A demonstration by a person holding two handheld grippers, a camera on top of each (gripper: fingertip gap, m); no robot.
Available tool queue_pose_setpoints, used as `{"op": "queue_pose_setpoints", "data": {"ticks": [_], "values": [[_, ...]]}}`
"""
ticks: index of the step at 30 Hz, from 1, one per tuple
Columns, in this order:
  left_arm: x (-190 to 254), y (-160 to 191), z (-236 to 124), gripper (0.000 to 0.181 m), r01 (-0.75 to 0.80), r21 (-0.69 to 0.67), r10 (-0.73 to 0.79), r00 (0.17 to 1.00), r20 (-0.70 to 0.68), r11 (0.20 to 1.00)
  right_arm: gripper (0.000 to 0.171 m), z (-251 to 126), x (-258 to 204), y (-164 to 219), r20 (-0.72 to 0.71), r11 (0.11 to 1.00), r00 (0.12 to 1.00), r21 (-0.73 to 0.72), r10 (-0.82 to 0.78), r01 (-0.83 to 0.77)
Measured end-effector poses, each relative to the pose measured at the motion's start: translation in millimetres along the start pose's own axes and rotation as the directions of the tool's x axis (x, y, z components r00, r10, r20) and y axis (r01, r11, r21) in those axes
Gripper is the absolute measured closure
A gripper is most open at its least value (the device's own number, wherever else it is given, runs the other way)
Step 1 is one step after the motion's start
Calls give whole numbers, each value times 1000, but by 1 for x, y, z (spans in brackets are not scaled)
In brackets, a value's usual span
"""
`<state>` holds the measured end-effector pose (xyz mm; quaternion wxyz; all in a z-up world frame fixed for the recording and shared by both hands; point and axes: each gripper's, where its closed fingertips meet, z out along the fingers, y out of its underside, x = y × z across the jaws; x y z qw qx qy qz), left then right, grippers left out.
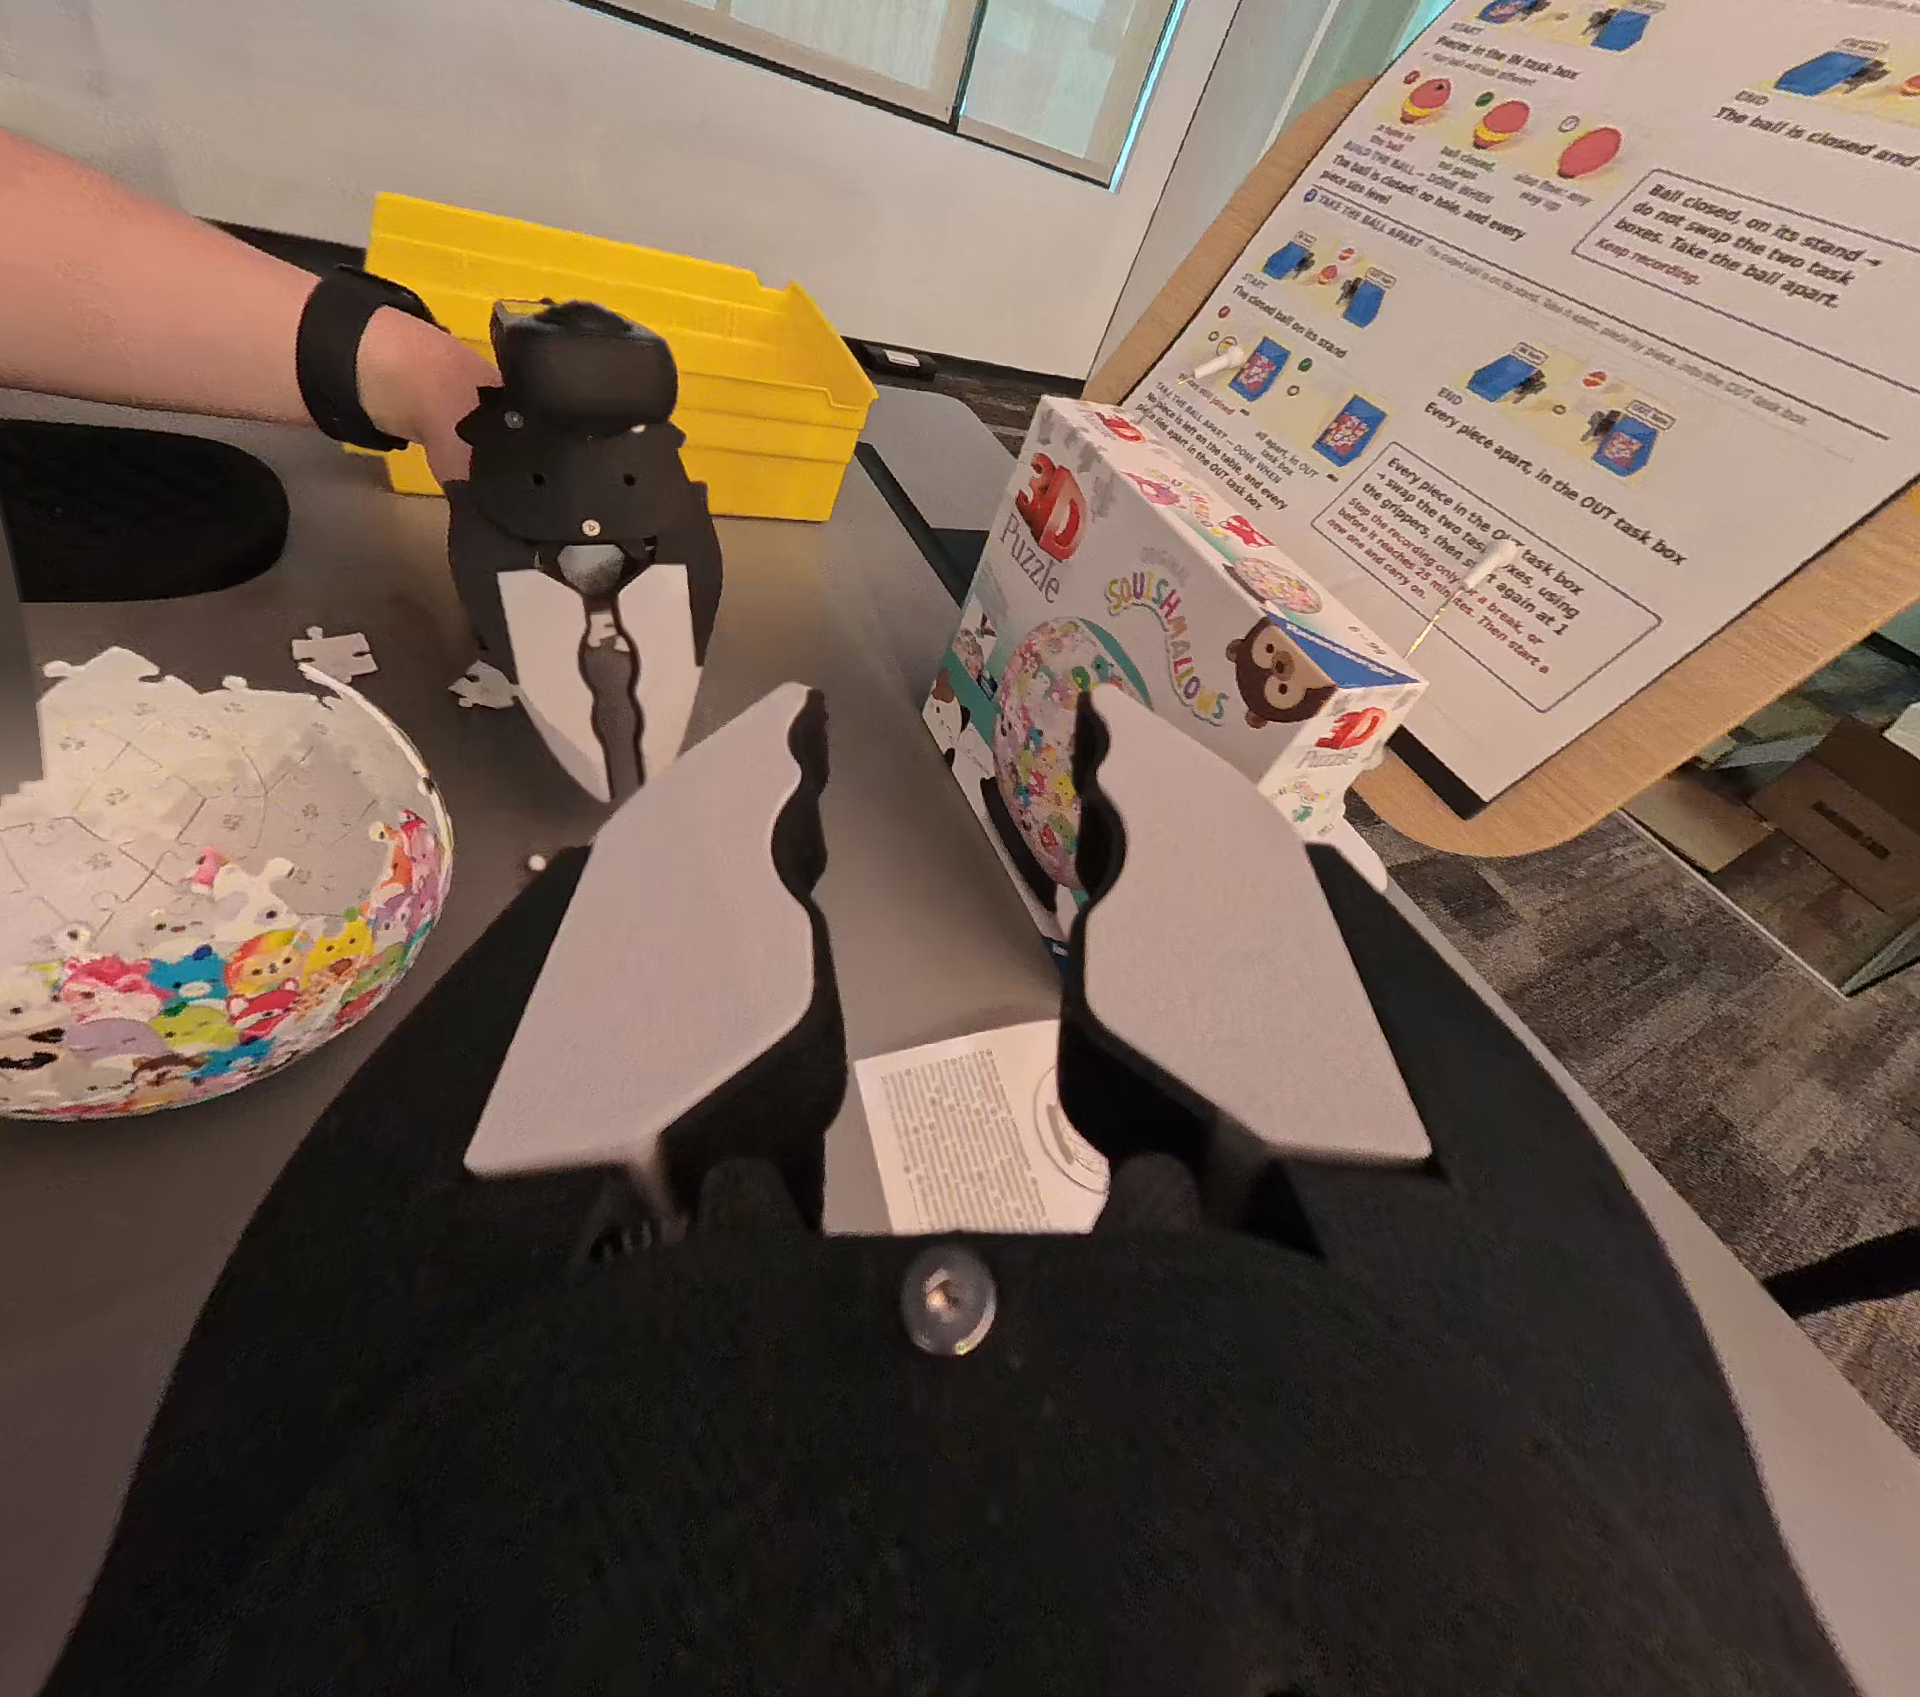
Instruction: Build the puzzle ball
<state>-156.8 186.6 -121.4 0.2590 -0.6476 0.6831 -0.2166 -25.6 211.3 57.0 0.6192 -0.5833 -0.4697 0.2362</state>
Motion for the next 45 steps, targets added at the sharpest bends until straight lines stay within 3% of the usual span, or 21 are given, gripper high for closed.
{"op": "queue_pose_setpoints", "data": {"ticks": [3, 5, 11, 22, 26, 29, 35, 41, 45], "values": [[5, 5, 2, 147, -39, -67, 40, 999, 14, 997, 125, -1, -1, 1, -2, 1000, 1000, -2, 5, -5], [8, 12, 7, 143, -64, -115, 66, 998, 16, 991, 125, -2, 1, 3, -5, 1000, 1000, -10, 5, -5], [14, 10, 25, 132, -75, -73, 73, 997, -32, 995, 125, -8, 16, 14, -20, 998, 998, 2, 67, -67], [-13, 8, 25, 134, -97, -99, 95, 995, -23, 990, 125, -11, 26, 27, -34, 995, 994, -15, 103, -103], [0, -1, 23, 138, -80, -27, 77, 993, -92, 996, 125, -12, 26, 25, -36, 995, 995, -19, 93, -93], [0, 7, 33, 140, -166, -76, 162, 985, -51, 983, 125, -13, 26, 24, -37, 996, 995, -16, 87, -88], [8, 7, 35, 152, -134, -59, 128, 986, -107, 989, 125, -14, 26, 21, -45, 997, 996, -14, 74, -74], [-11, -2, 28, 132, -161, -28, 161, 987, 13, 987, 125, -15, 26, 20, -42, 997, 996, -5, 80, -80], [-12, -5, 33, 131, -201, -44, 200, 979, -27, 979, 125, -15, 26, 21, -43, 997, 997, -12, 70, -71]]}}
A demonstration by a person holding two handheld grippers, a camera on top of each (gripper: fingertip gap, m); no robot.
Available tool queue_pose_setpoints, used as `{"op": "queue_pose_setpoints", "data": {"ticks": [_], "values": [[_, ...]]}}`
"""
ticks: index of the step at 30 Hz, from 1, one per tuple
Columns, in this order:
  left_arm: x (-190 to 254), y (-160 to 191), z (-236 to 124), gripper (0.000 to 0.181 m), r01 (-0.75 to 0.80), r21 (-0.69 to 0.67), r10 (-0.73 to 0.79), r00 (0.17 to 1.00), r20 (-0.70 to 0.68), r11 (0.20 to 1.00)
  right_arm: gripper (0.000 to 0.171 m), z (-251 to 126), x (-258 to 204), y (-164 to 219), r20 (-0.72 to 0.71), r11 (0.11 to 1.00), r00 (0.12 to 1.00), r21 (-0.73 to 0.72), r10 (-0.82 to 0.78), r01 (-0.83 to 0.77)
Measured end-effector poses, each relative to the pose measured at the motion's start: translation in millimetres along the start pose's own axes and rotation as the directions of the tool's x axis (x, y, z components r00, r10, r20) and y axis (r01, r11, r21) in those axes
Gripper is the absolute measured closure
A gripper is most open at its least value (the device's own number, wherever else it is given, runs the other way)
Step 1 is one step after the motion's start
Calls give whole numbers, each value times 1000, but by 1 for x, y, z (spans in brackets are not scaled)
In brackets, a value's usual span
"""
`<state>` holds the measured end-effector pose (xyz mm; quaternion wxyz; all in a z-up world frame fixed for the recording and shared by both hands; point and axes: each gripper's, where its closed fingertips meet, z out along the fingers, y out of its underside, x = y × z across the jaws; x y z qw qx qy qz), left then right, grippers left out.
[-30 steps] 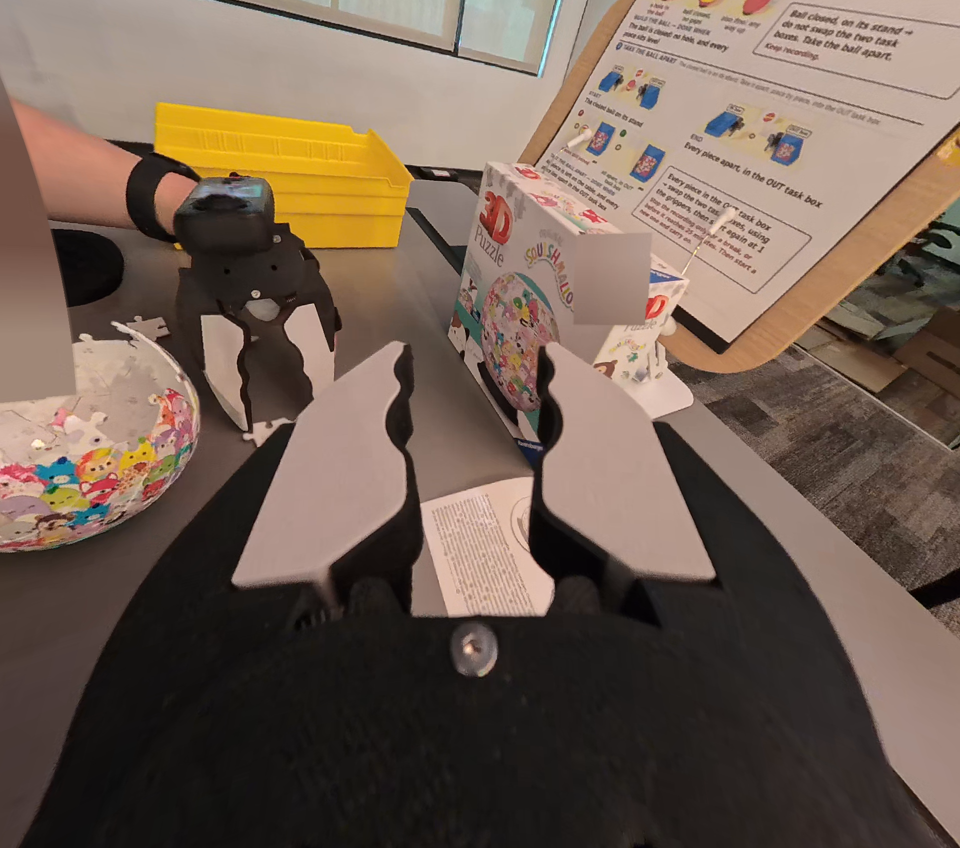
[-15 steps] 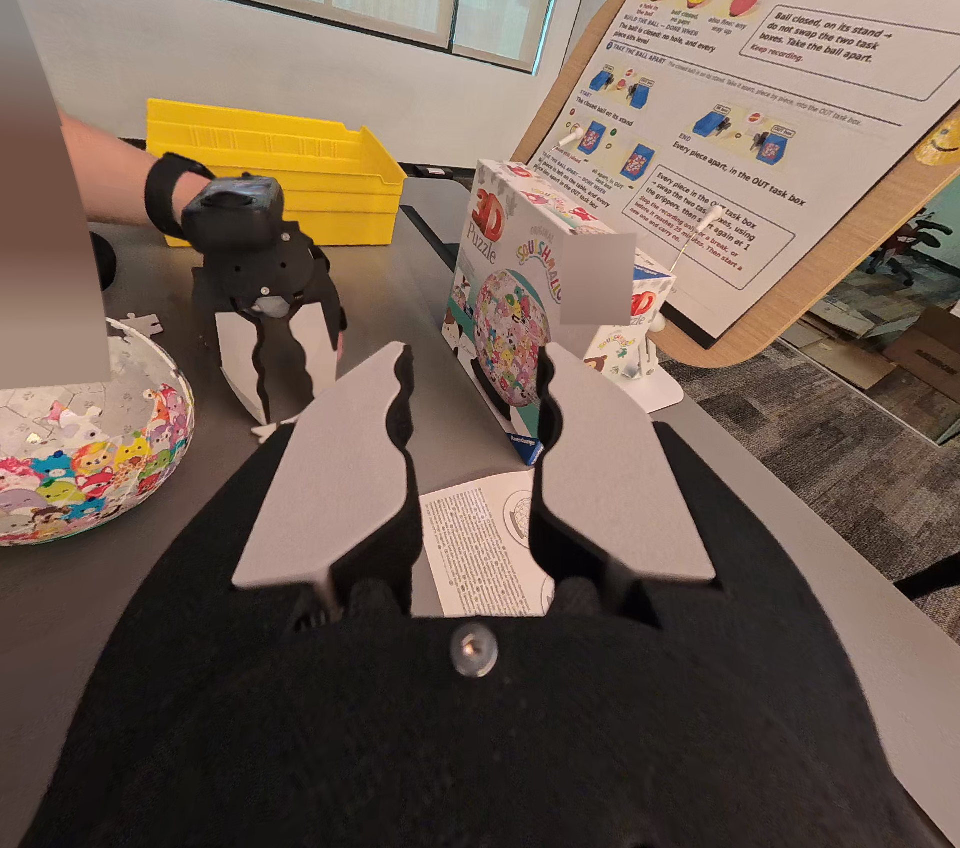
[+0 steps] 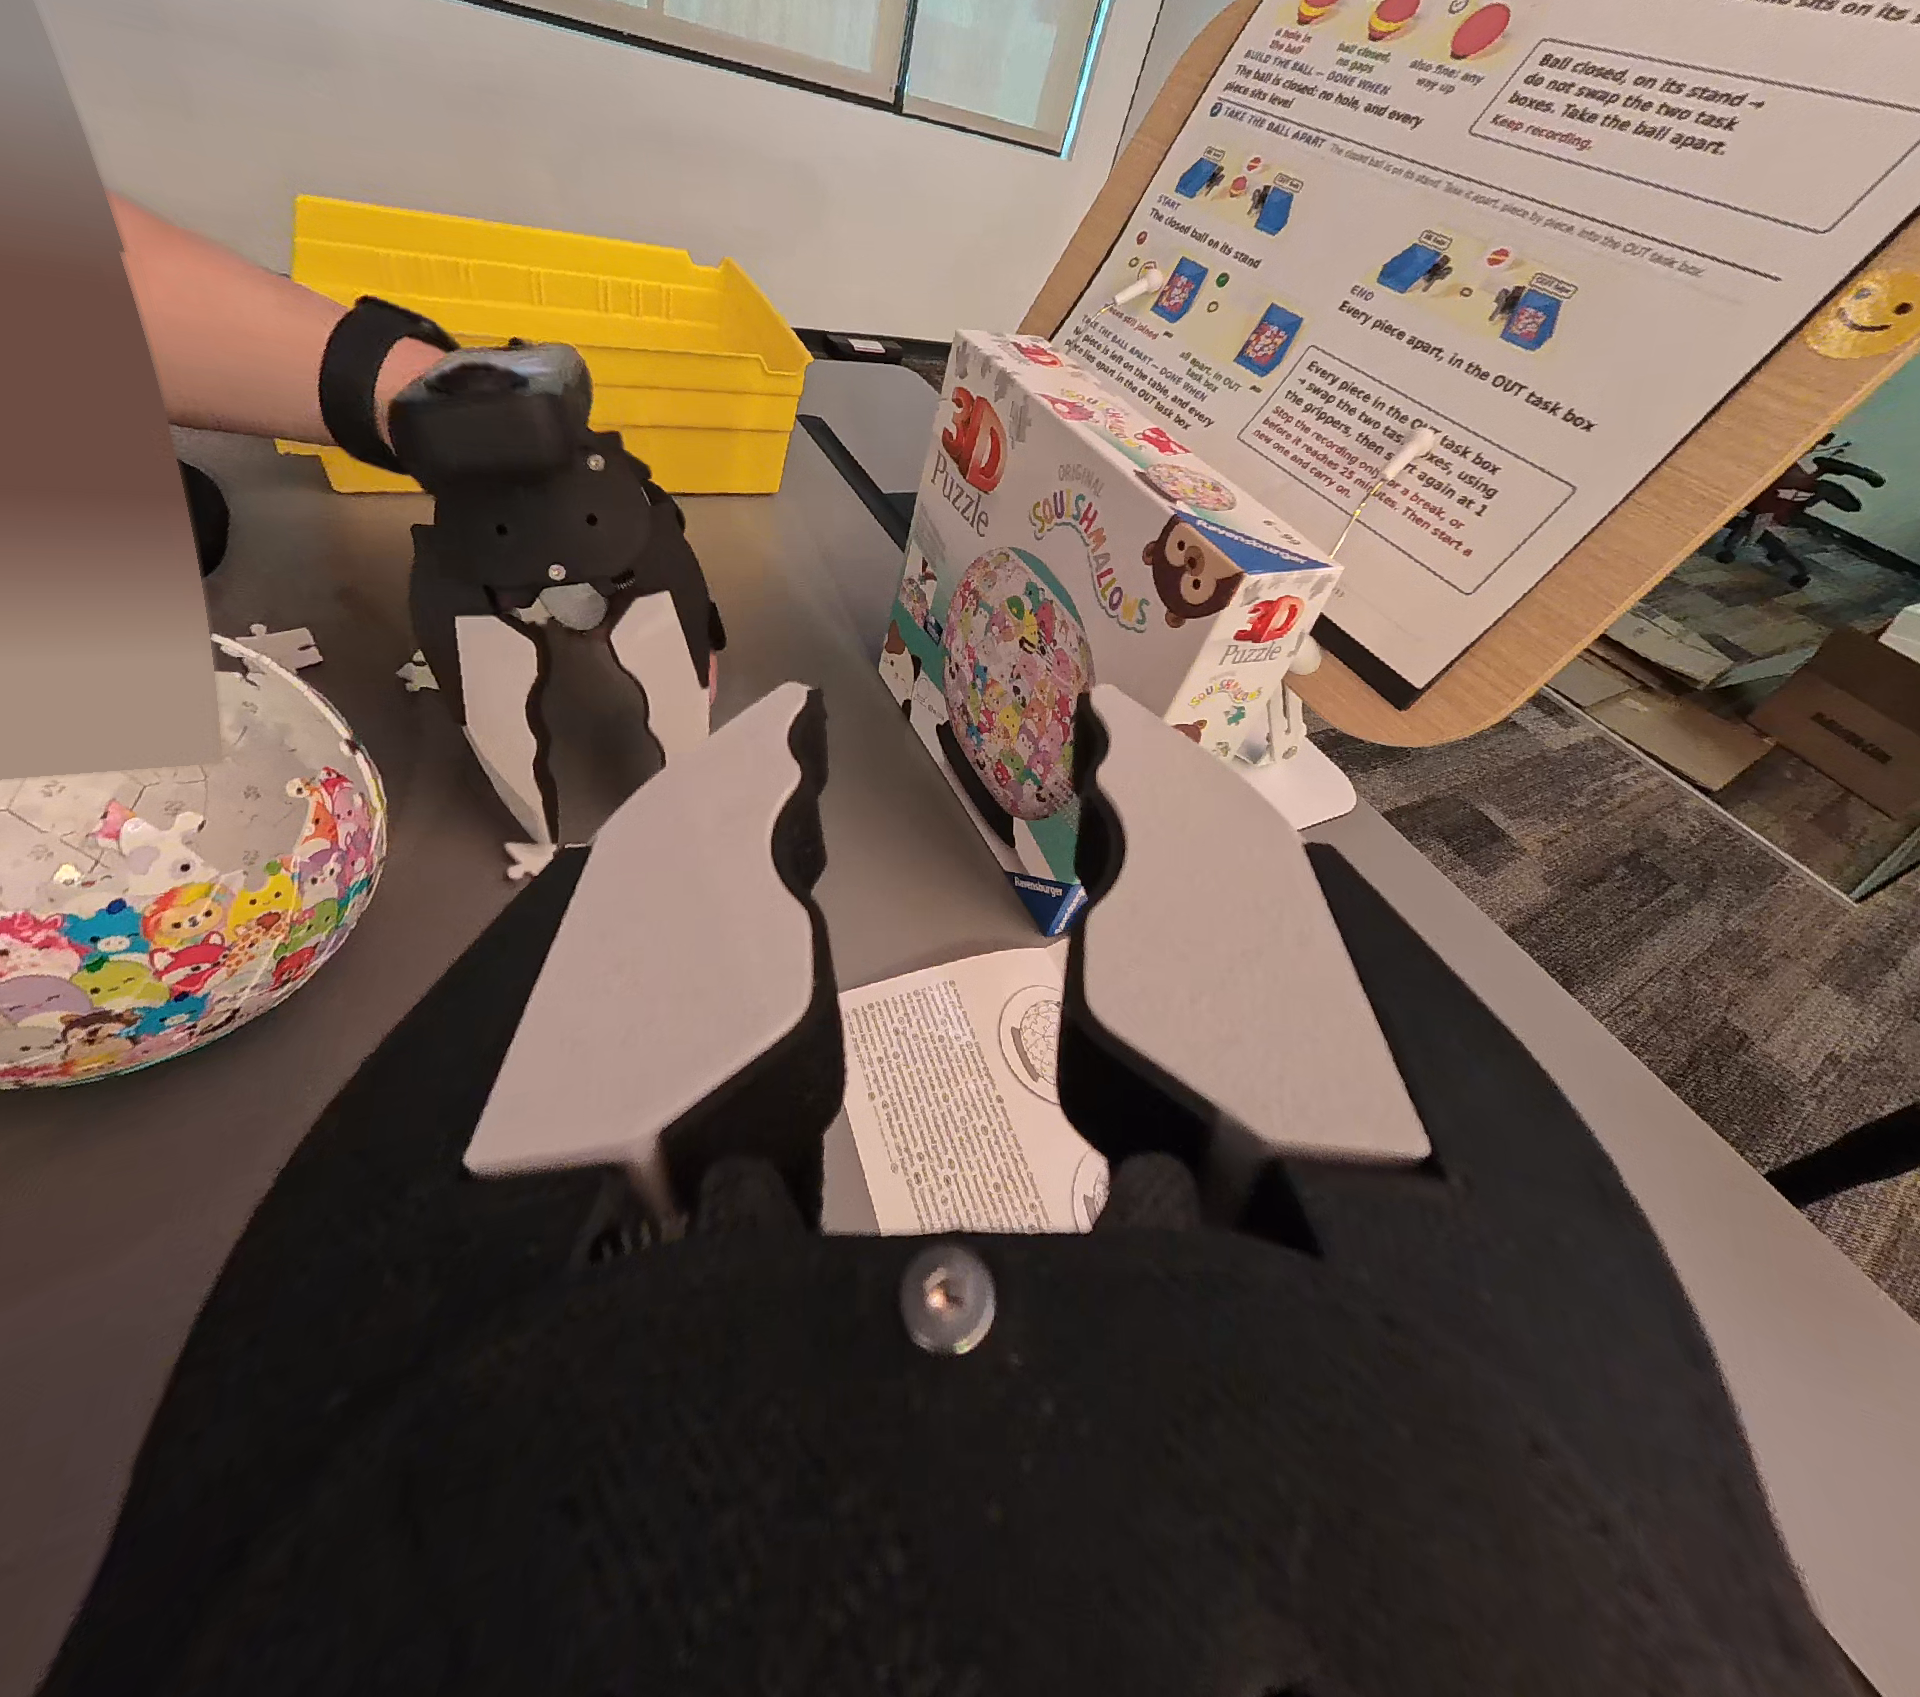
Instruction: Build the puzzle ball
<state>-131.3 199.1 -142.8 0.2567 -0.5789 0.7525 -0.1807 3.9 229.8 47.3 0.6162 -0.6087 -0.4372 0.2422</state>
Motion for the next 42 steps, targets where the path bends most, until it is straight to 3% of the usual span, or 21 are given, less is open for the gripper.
{"op": "queue_pose_setpoints", "data": {"ticks": [1, 5, 19, 28, 35, 42], "values": [[0, 2, 3, 121, -6, -25, 6, 1000, 2, 1000, 125, 0, 0, 0, -1, 1000, 1000, 0, -1, 1], [0, -2, 5, 115, -24, -29, 24, 1000, 9, 999, 125, -2, 2, -2, -6, 1000, 1000, 7, 2, -1], [3, 5, -7, 128, 5, 5, -5, 1000, 21, 1000, 125, -2, 1, -2, -2, 1000, 1000, 6, -1, 1], [9, 3, 2, 115, -28, -13, 28, 998, 50, 1000, 125, 0, 0, 0, 1, 1000, 1000, 0, -2, 2], [21, 0, 7, 153, -25, 26, 25, 1000, -12, 999, 125, 0, -1, 0, 5, 1000, 1000, -3, -5, 5], [25, 2, 7, 159, 82, 43, -78, 994, -78, 996, 126, 2, -2, 0, 11, 1000, 1000, -3, -6, 6]]}}
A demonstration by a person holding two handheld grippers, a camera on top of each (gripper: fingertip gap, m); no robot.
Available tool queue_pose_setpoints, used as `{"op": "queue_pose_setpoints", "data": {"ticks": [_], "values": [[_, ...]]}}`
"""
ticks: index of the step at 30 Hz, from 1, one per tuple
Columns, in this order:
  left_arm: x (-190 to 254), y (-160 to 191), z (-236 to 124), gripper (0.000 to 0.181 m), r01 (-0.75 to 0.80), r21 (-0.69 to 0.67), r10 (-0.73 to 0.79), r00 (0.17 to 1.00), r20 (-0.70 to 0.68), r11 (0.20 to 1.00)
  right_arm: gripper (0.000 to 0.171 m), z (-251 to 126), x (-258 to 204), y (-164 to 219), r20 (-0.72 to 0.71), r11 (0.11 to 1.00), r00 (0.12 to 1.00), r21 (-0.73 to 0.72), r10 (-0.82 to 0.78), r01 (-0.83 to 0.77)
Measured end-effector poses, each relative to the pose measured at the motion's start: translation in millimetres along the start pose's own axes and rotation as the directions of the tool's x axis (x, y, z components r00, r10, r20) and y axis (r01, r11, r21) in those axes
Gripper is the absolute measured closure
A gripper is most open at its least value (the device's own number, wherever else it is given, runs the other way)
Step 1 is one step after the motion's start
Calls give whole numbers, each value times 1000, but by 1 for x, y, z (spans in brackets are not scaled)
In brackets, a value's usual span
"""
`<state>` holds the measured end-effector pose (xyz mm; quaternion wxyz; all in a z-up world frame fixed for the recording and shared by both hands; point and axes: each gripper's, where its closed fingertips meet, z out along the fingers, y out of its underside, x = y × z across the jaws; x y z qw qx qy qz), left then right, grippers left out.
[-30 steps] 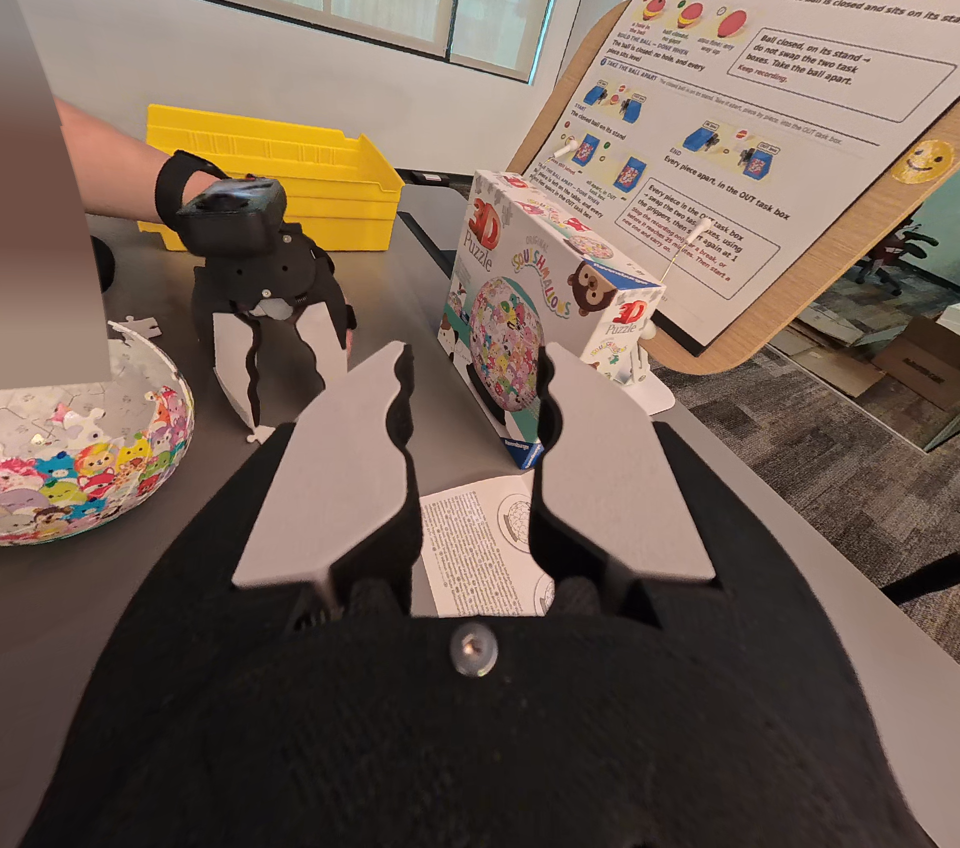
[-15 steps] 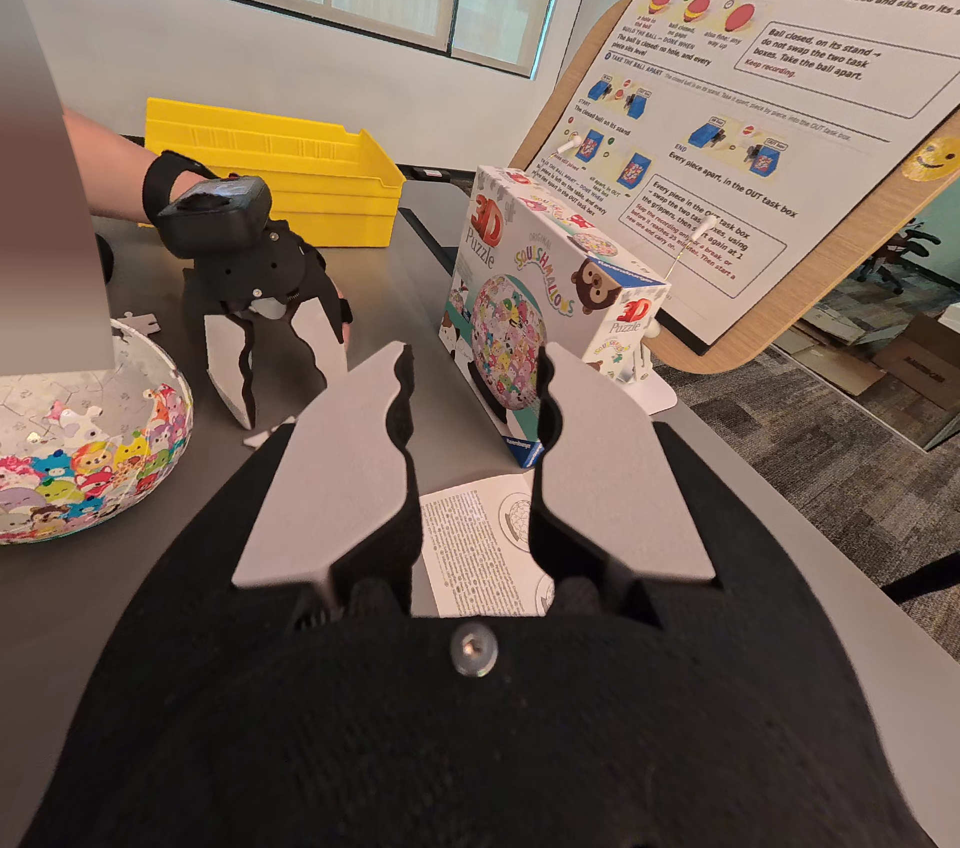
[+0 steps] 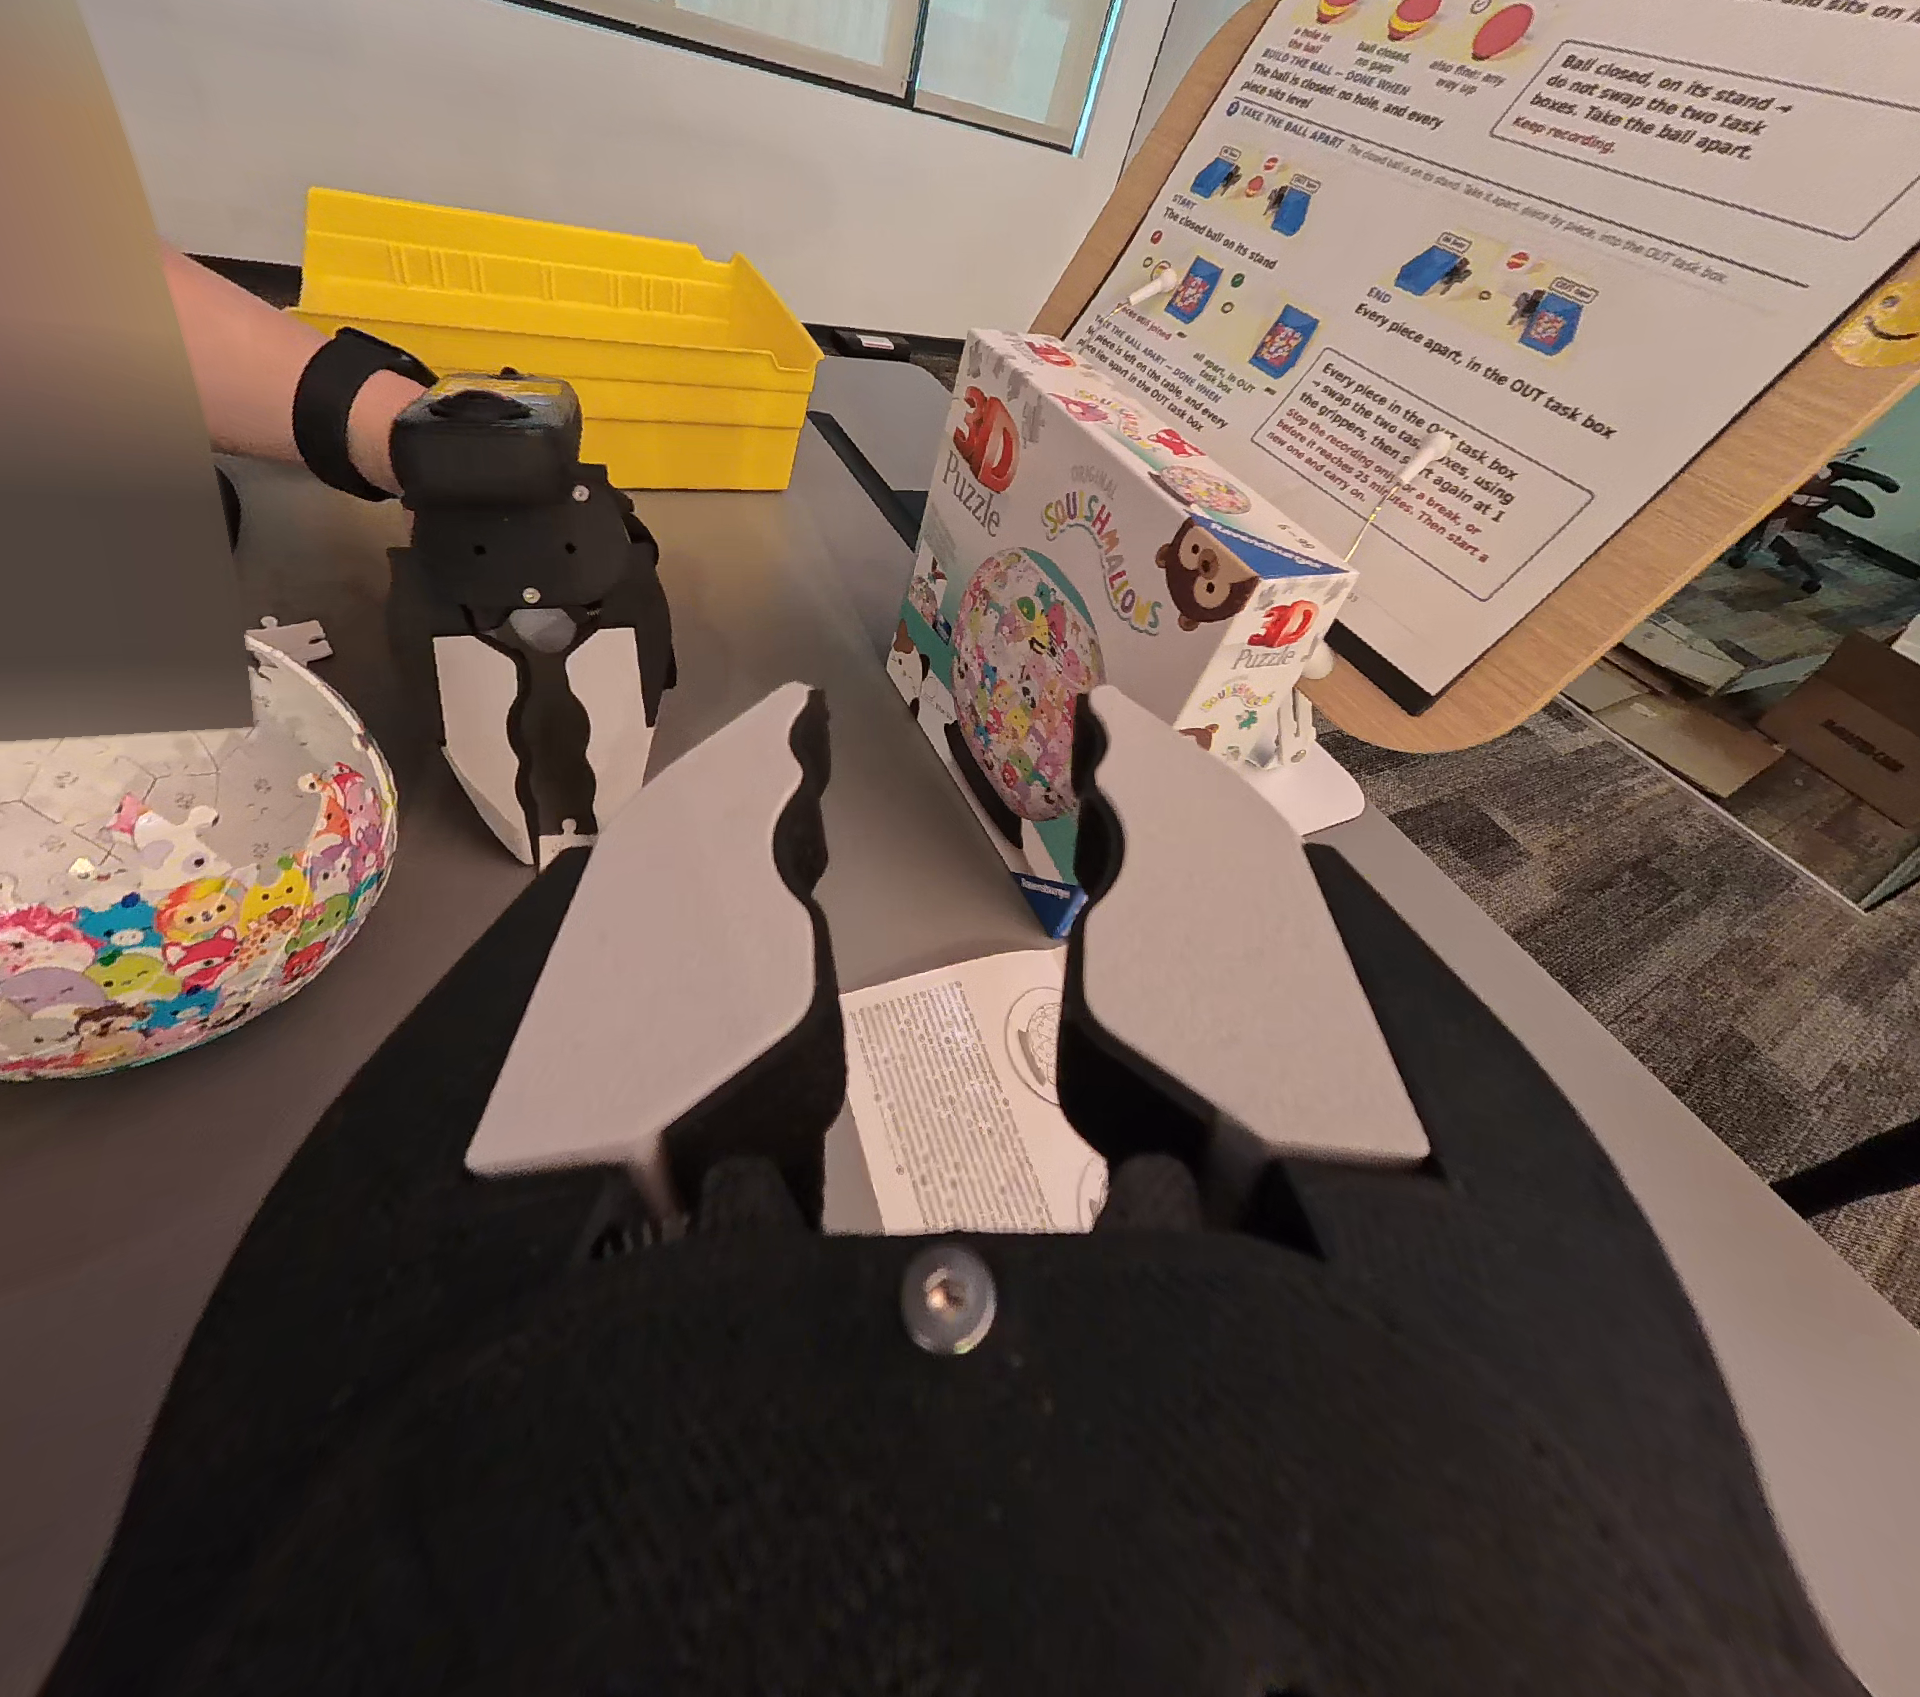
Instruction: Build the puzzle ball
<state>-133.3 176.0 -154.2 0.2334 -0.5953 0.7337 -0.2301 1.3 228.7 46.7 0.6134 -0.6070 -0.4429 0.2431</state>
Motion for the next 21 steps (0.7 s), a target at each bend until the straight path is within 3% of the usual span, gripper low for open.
{"op": "queue_pose_setpoints", "data": {"ticks": [5, 10, 13, 17, 19, 21], "values": [[-12, -2, -7, 159, -29, 6, 29, 996, 85, 1000, 126, 11, -8, 6, 40, 999, 999, -18, 31, -30], [-35, -25, -39, 159, -112, 68, 90, 959, 269, 991, 126, 47, -31, 35, 109, 954, 960, -190, 257, -233], [-38, -49, -62, 159, -180, 81, 144, 932, 332, 980, 127, 71, -59, 50, 169, 833, 840, -326, 516, -446], [-29, -74, -81, 159, -267, 31, 239, 903, 356, 963, 146, 81, -80, 39, 280, 660, 598, -356, 751, -661], [-25, -81, -85, 159, -293, -6, 276, 891, 360, 956, 151, 80, -85, 36, 303, 641, 565, -376, 767, -669], [-20, -87, -87, 159, -307, -23, 295, 887, 354, 951, 149, 80, -91, 42, 273, 656, 602, -417, 751, -629]]}}
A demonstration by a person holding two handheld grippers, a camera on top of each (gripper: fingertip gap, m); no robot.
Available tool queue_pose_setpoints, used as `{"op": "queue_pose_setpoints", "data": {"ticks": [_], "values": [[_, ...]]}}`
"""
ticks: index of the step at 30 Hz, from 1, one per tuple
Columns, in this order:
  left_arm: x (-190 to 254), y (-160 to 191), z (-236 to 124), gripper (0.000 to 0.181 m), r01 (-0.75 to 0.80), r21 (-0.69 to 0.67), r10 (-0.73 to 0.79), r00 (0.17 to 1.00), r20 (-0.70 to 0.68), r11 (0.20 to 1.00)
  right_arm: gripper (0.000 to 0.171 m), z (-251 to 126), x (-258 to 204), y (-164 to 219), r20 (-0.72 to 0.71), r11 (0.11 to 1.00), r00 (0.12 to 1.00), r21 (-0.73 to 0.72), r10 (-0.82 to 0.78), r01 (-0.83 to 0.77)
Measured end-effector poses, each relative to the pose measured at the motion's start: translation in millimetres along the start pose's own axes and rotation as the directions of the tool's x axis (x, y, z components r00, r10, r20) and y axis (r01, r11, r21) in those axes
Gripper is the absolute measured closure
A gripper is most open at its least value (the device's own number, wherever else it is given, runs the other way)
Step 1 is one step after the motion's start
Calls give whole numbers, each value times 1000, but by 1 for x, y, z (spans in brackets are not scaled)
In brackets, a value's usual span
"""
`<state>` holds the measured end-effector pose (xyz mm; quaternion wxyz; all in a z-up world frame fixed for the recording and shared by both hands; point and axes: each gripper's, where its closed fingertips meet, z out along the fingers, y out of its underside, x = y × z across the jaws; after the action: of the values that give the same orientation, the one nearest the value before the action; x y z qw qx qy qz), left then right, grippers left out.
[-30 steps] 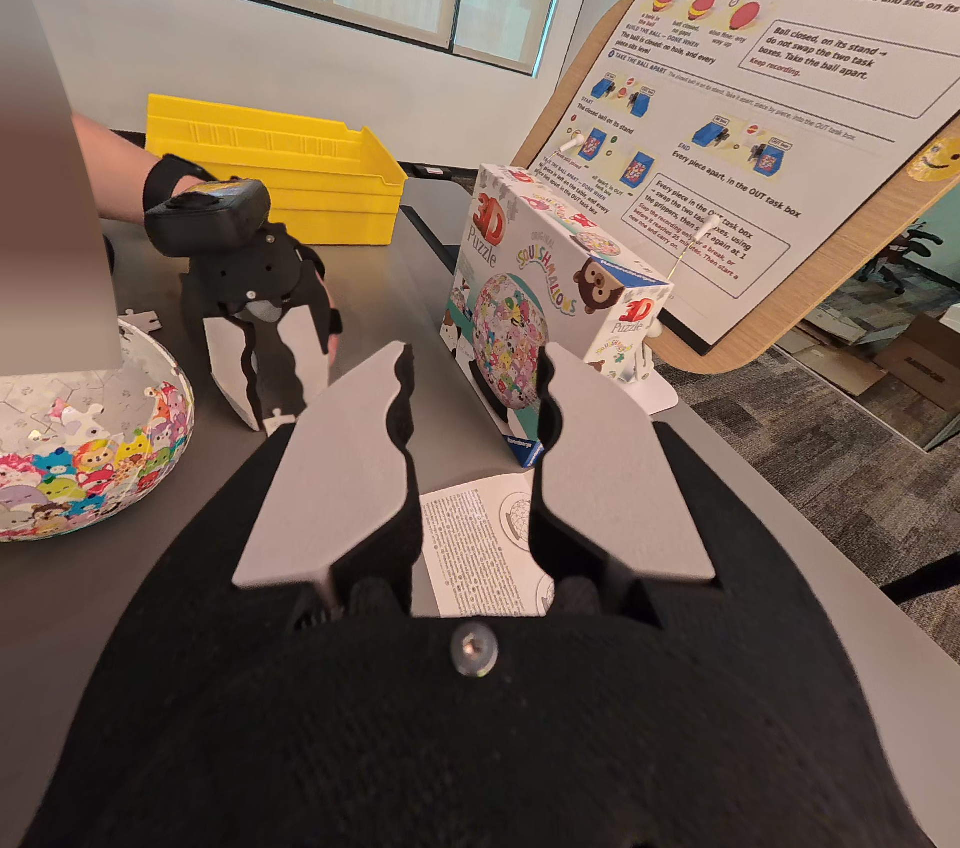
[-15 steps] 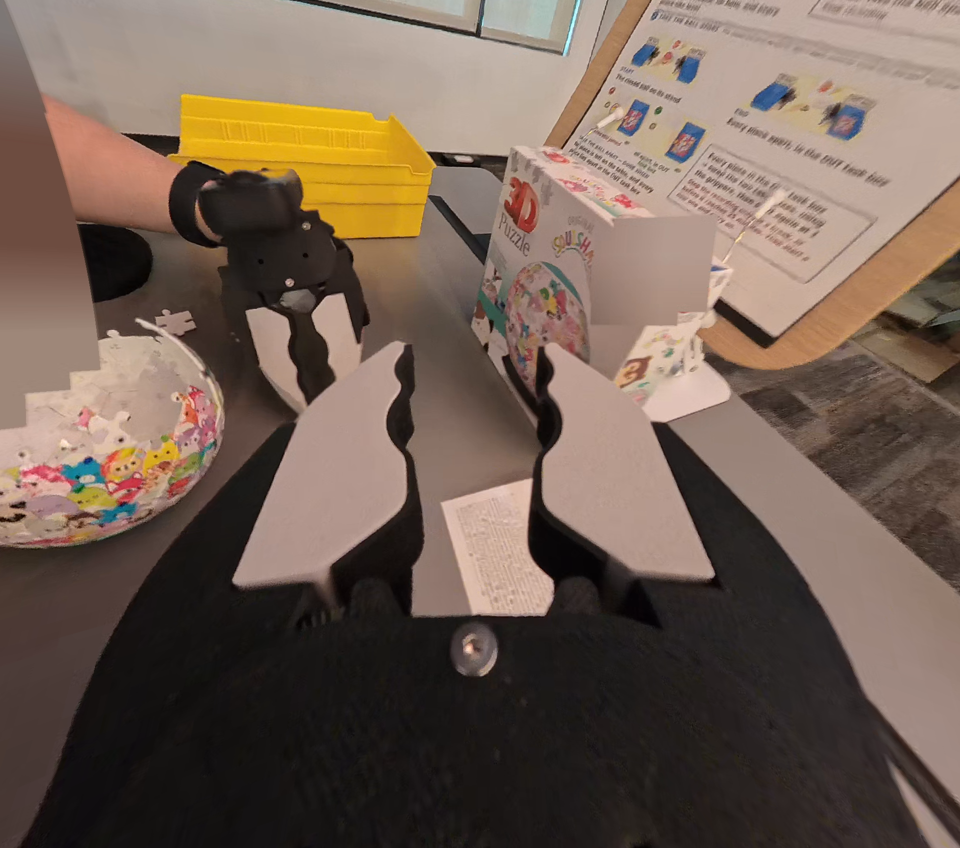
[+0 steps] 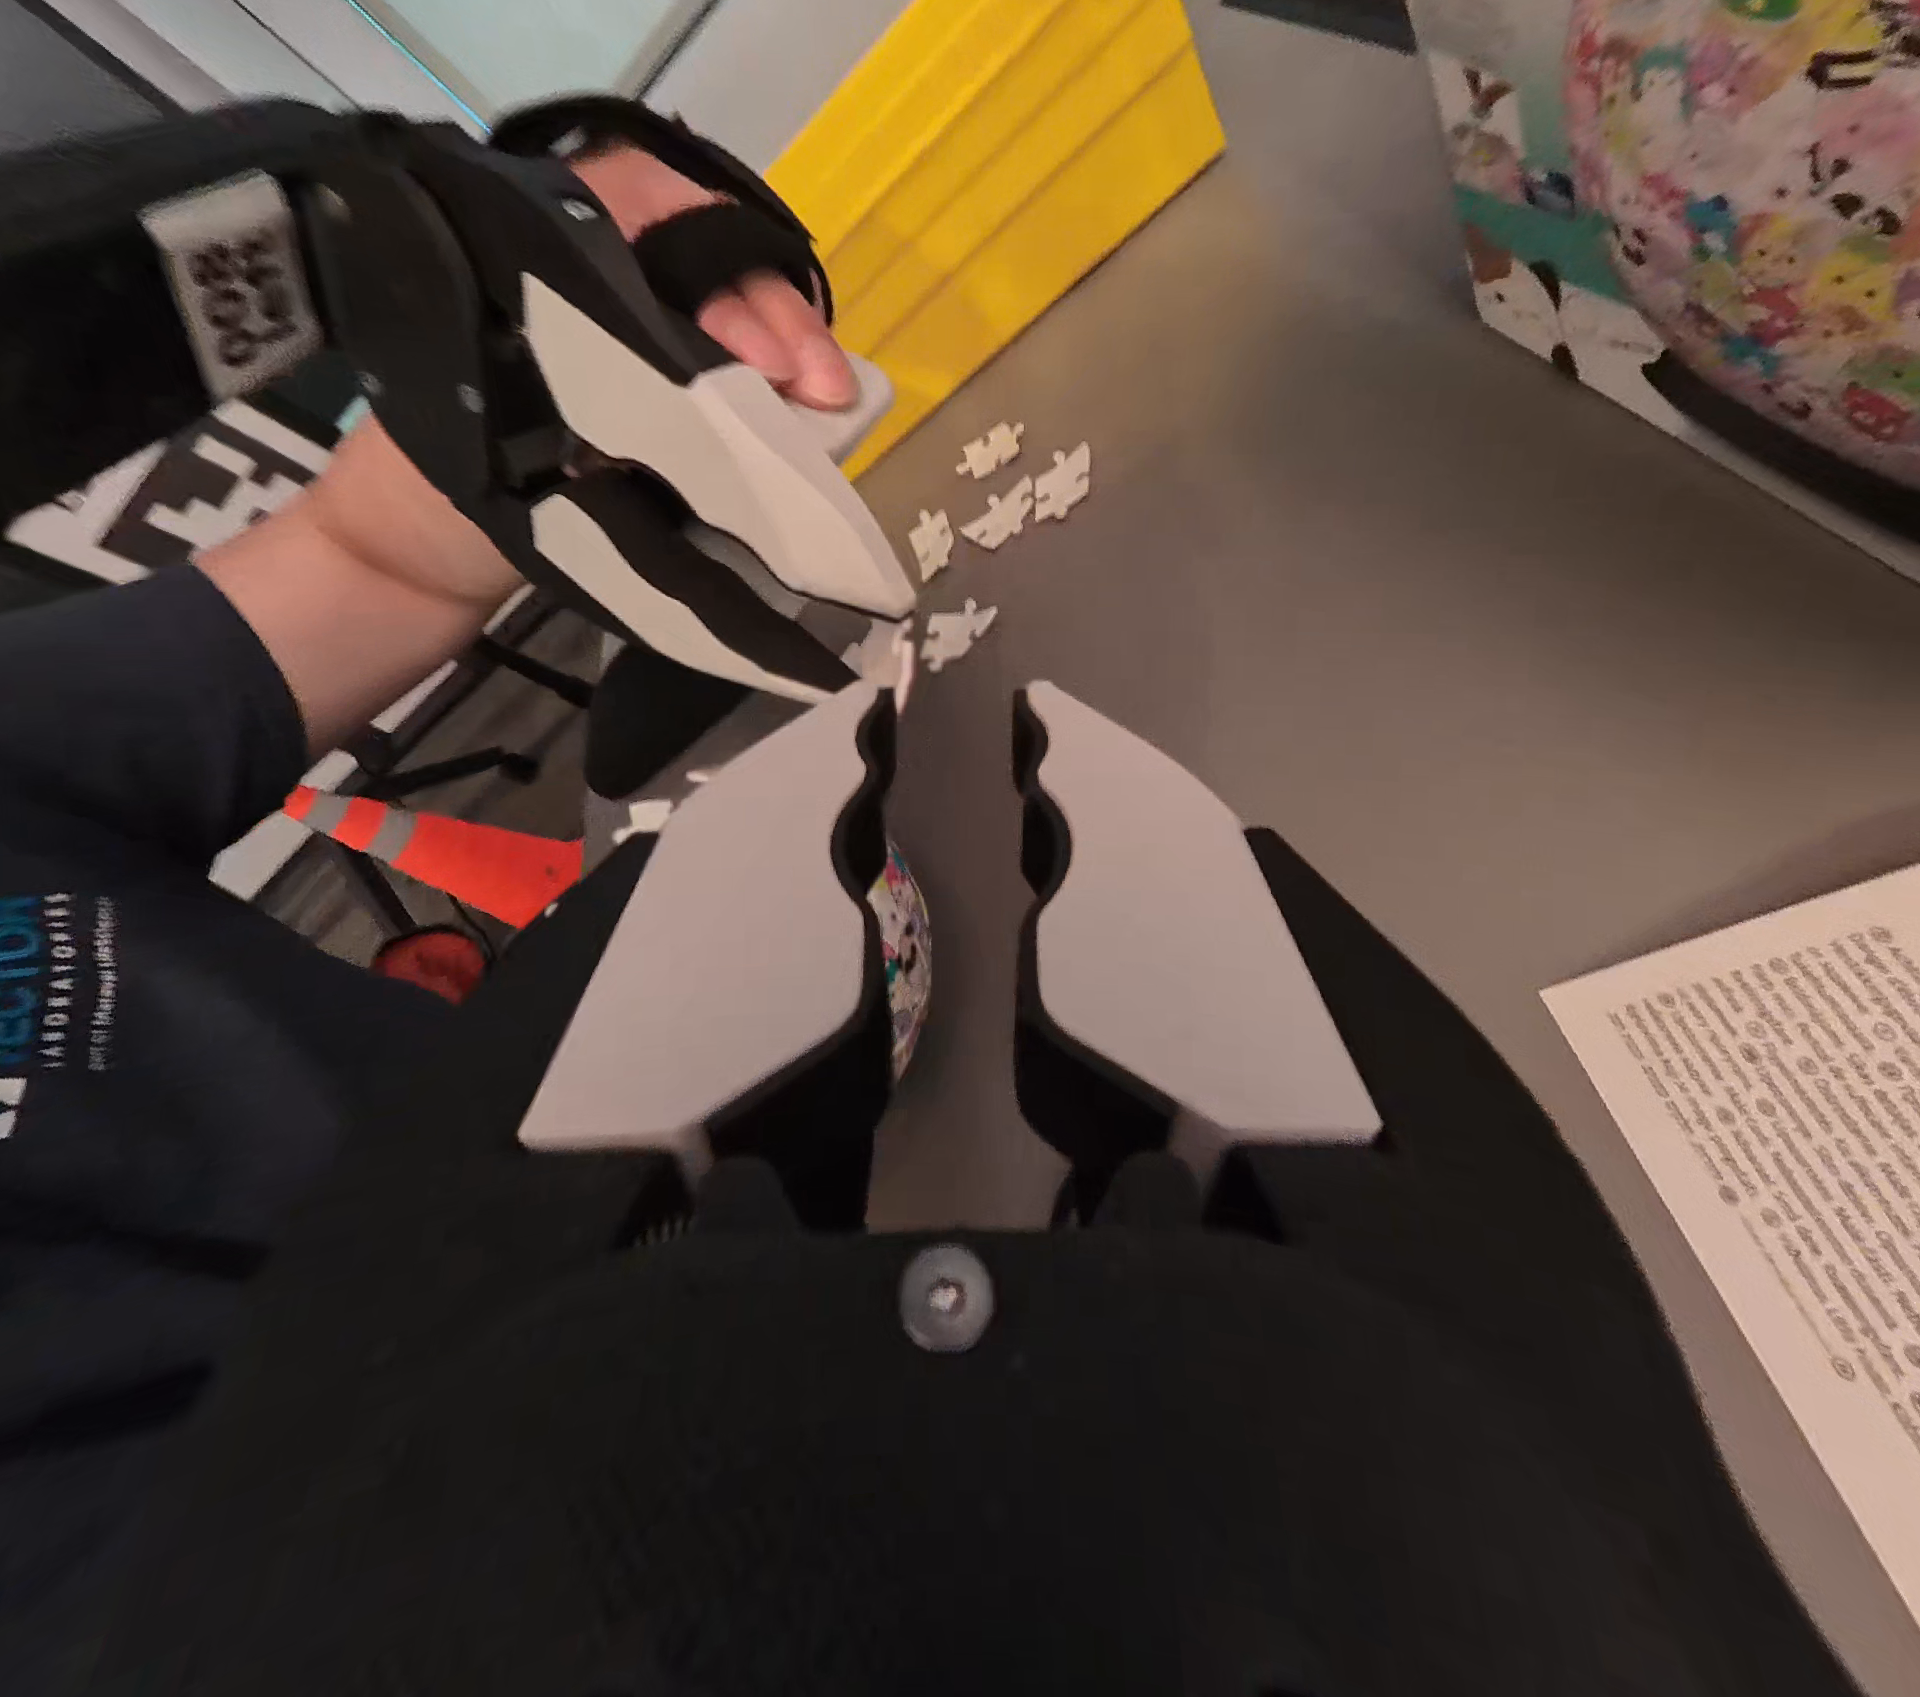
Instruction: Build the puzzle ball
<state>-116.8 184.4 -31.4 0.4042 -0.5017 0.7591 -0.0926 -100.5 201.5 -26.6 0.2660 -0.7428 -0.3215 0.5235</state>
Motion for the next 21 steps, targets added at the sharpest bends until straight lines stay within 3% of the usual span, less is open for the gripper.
{"op": "queue_pose_setpoints", "data": {"ticks": [5, 7, 9, 10, 13, 18, 21], "values": [[-1, -6, 1, 160, -29, -36, 30, 1000, 10, 999, 147, 9, -9, 7, 63, 996, 995, -39, 77, -75], [-1, -8, 3, 160, -18, -35, 18, 1000, 1, 999, 166, 10, -10, 9, 86, 996, 993, -46, 84, -81], [-5, -8, 4, 164, 1, -38, 0, 999, 40, 999, 169, 8, -9, 8, 98, 996, 992, -43, 85, -81], [-10, -7, 3, 152, 29, -44, -25, 997, 76, 999, 168, 7, -8, 9, 102, 996, 991, -47, 82, -78], [-14, -3, -9, 138, 234, -16, -231, 967, 107, 972, 168, 3, -1, 5, 96, 998, 993, -14, 64, -63], [-17, -16, -46, 151, 568, 198, -593, 798, 106, 799, 168, -5, -27, -14, 180, 995, 982, 89, -60, 44], [-10, -36, -54, 154, 659, 257, -692, 720, 56, 707, 168, 1, -55, -17, 177, 981, 967, 97, -184, 169]]}}
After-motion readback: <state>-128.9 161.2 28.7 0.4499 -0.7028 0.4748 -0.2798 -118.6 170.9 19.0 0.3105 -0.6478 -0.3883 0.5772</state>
